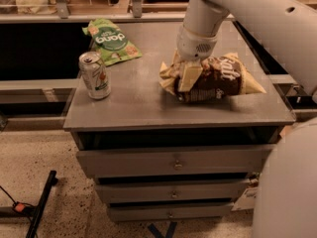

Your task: Pick brown chip bag

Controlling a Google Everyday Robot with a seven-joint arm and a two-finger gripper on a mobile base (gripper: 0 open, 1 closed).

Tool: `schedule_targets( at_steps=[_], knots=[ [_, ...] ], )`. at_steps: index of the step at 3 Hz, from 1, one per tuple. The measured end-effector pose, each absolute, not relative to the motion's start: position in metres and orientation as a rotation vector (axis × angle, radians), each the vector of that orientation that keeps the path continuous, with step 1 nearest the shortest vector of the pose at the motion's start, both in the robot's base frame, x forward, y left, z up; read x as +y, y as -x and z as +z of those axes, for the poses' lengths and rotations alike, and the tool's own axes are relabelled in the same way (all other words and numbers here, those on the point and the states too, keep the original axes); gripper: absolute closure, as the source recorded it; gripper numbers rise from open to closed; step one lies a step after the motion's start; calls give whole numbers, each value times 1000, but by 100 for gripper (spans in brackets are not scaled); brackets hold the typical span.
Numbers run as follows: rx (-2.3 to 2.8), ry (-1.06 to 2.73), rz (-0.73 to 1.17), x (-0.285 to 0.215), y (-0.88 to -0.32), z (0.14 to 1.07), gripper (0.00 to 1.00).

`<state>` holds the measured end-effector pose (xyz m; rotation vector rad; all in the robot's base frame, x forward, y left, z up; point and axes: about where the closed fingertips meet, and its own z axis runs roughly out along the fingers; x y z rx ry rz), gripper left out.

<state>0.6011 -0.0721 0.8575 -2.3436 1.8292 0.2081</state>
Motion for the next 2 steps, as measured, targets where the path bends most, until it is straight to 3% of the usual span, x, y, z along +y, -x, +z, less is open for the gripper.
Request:
schedule_targets(
  at_steps=[2],
  knots=[
    [1710,2060,-34,-91,-660,991,100]
  ],
)
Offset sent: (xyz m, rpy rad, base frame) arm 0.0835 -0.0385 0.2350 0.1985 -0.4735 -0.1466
